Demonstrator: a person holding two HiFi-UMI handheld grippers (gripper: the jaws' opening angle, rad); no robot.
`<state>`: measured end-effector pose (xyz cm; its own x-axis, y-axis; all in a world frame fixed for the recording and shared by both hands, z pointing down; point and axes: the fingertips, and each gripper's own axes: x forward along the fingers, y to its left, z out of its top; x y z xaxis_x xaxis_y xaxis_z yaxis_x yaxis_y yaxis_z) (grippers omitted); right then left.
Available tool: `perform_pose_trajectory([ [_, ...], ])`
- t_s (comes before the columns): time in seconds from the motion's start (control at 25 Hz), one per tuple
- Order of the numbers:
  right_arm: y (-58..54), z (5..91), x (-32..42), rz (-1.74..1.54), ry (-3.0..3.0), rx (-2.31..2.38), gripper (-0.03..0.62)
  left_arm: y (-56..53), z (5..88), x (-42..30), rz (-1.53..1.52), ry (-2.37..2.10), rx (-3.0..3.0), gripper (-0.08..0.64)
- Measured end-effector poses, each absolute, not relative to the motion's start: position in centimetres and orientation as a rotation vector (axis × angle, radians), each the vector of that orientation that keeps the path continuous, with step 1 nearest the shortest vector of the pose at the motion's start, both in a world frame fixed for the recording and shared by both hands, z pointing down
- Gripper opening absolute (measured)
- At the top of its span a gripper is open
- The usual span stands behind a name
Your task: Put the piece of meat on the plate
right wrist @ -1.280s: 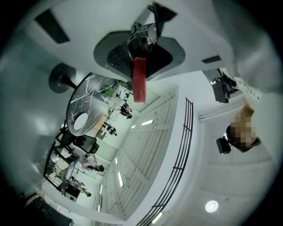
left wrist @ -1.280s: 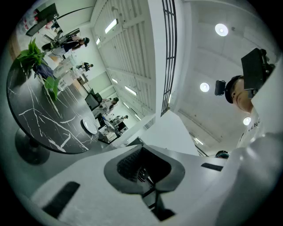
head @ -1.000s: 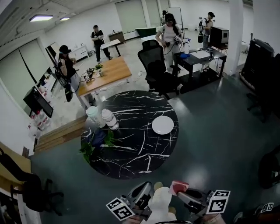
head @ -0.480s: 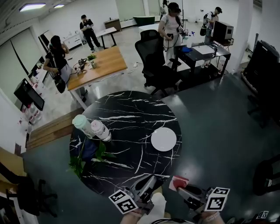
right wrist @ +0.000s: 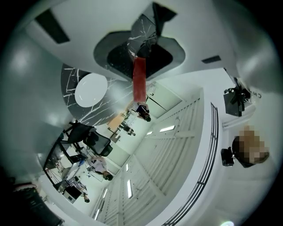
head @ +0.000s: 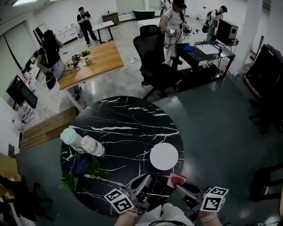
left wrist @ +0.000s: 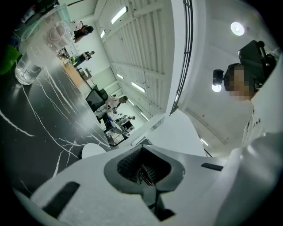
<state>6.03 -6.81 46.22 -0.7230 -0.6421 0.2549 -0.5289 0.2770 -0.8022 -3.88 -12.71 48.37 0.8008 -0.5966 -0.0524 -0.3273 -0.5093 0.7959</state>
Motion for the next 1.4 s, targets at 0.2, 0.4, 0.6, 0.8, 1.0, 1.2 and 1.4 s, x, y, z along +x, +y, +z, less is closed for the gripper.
perform_pose_trajectory([
  [0.2,-10.9,50.9,6.8,-1.544,2.418,-1.126,0.083,-15.9,52.0,-3.7,-0.404,-0.748,2.115,0.009],
  [0.4,-15.0,56.8,6.5,-1.698,2.430,-1.112,0.083,-17.9,54.7,-4.6,-0.442,-0.859,2.050,0.009],
  [0.6,-18.4,60.3,5.0,-1.736,2.626,-1.162,0.083,-18.1,56.4,-5.1,-0.439,-0.879,2.051,0.009],
  [0.8,-19.3,61.3,3.4,-1.738,2.778,-1.098,0.084,-18.3,56.9,-5.9,-0.464,-0.904,2.023,0.009],
  [1.0,-20.5,61.2,4.1,-1.564,2.988,-1.223,0.133,-18.4,57.0,-6.5,-0.486,-0.918,2.006,0.009],
  [1.2,-21.4,61.3,5.0,-1.485,3.012,-1.321,0.172,-18.6,57.1,-6.5,-0.501,-0.909,1.997,0.009],
  [1.4,-21.7,60.6,5.5,-1.352,3.034,-1.398,0.196,-18.5,56.8,-6.3,-0.507,-0.901,2.003,0.009],
])
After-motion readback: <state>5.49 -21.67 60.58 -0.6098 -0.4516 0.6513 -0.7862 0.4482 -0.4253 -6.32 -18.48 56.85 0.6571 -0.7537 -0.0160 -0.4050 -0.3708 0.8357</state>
